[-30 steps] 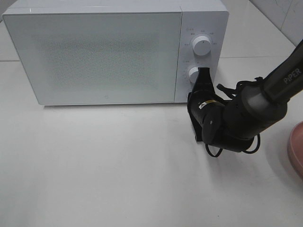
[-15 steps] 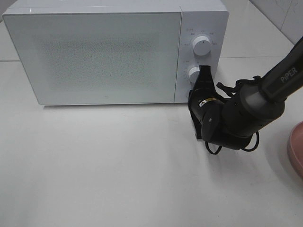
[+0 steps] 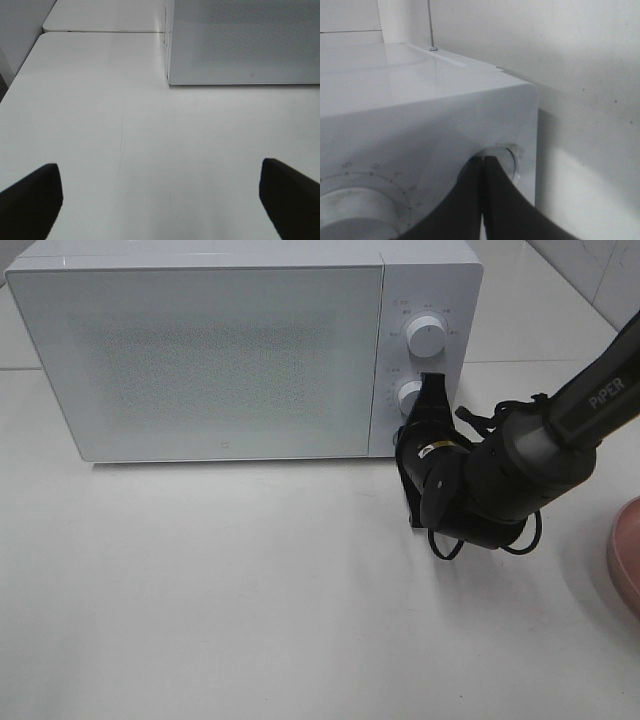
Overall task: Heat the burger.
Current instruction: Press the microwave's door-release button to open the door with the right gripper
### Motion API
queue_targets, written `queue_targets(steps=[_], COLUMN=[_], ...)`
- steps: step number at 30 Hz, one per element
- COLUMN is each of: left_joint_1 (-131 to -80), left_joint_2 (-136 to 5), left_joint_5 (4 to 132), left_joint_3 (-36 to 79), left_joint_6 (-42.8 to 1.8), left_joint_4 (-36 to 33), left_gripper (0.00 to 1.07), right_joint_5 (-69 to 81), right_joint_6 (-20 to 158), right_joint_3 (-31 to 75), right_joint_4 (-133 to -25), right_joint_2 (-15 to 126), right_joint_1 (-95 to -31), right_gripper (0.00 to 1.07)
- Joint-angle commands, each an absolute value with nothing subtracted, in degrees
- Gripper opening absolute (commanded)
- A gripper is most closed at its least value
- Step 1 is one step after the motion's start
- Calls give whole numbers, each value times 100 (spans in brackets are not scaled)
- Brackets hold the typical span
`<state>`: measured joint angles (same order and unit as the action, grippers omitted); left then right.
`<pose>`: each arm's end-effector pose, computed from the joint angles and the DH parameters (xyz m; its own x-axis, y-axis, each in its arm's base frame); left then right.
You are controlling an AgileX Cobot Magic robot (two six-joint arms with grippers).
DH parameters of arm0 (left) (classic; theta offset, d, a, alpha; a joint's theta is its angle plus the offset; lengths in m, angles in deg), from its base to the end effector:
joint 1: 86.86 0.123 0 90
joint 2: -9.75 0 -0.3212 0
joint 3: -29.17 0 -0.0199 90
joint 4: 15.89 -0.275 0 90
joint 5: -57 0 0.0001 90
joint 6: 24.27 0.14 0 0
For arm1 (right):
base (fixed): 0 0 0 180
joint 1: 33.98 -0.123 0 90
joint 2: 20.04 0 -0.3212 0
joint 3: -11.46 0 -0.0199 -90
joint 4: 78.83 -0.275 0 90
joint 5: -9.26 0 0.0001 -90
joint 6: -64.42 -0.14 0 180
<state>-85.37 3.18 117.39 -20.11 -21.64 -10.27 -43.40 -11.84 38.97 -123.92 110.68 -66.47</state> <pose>0.0228 -0.0113 0.2691 -0.4403 -0.0141 -0.8978 0.0493 0.9980 -0.0399 0.4088 0.1669 0.0686 0.0951 0.9946 0.0421 0.3501 -0.0730 0.9339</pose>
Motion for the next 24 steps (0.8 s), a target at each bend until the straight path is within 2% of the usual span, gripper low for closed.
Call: queue_targets(steps=[1,15,24], left_joint_1=[-8520,-8520,-8520], left_joint_2=[427,427,427], left_joint_5=[11647,11647,11647], left_joint_3=[-2022,-2022,-2022], left_joint_6=[-2164,-2164,-2164], left_joint_4=[-1010,-1010,-1010], left_gripper=[100,100,100], right_joint_5=[-4758,-5417,-5600], right_joint_6=[-1115,-932,-851], right_joint_3=[3690,2917,2859], right_joint_4=[-12323,-12140,-12151], right_joint_2=[11045,11355,11378], right_joint_1=[-6607,-6337,-6337], right_gripper=[0,0,0])
